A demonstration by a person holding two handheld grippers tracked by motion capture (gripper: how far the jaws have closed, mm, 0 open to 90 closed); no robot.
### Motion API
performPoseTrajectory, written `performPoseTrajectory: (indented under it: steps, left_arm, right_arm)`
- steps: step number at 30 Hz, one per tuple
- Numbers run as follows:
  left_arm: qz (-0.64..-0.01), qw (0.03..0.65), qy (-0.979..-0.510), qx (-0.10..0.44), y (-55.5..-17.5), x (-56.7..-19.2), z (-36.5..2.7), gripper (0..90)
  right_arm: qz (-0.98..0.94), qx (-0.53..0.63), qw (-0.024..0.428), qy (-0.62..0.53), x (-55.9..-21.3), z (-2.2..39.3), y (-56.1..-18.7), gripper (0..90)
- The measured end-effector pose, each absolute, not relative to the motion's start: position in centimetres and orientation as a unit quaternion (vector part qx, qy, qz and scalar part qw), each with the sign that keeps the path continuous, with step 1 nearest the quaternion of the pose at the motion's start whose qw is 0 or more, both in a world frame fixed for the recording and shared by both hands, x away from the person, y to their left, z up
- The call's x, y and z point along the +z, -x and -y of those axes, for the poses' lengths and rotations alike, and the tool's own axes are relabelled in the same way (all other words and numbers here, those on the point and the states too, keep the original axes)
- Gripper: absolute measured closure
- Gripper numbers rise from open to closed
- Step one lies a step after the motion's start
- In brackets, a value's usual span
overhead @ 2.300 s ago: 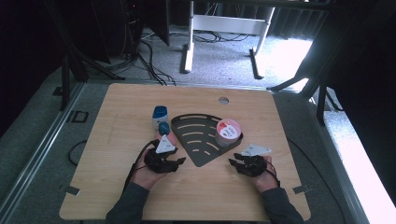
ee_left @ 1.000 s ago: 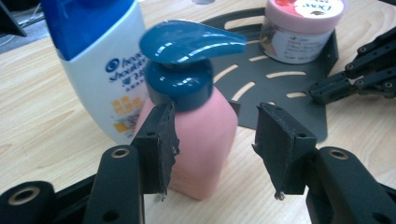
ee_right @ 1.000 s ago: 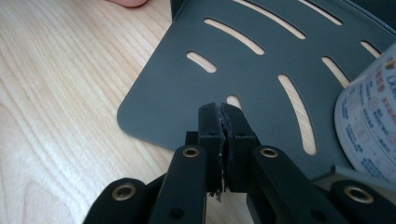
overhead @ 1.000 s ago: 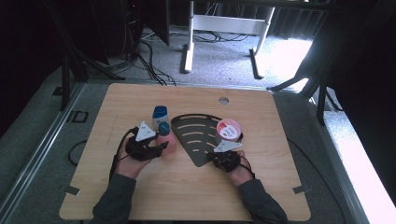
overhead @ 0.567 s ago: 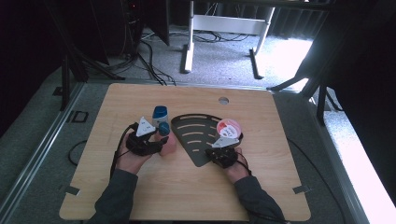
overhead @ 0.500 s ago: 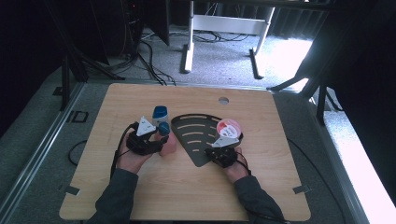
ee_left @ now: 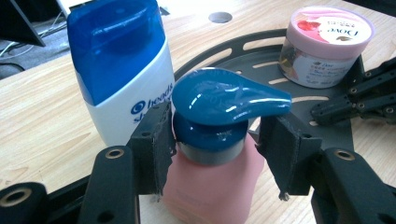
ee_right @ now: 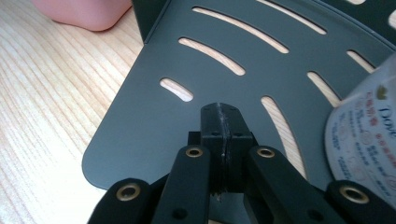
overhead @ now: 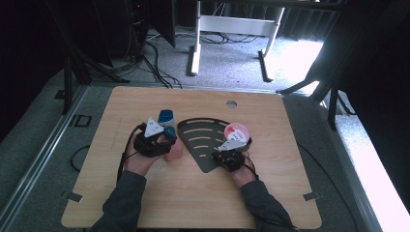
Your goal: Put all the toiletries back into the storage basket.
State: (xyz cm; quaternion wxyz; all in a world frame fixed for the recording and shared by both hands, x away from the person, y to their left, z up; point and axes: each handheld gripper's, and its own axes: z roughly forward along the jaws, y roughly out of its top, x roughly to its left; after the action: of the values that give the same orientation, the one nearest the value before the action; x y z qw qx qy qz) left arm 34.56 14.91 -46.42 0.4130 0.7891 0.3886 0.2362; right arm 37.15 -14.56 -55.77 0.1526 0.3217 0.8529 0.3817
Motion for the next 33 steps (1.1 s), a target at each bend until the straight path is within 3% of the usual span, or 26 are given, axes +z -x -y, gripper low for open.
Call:
performPoseTrajectory:
  steps: [9,33]
  left_arm:
    - [-0.386,0.410,-0.792,0.235,-34.9,-46.5,-15.0,50.4]
    - [-0.385,0.415,-0.789,0.239,-35.2,-46.8,-14.8,51.1]
  right_arm:
    - [-0.855,0.384,0.137,-0.320,-55.7,15.3,-37.2,90.0]
    - [-0.872,0.379,0.106,-0.291,-55.4,17.5,-37.0,90.0]
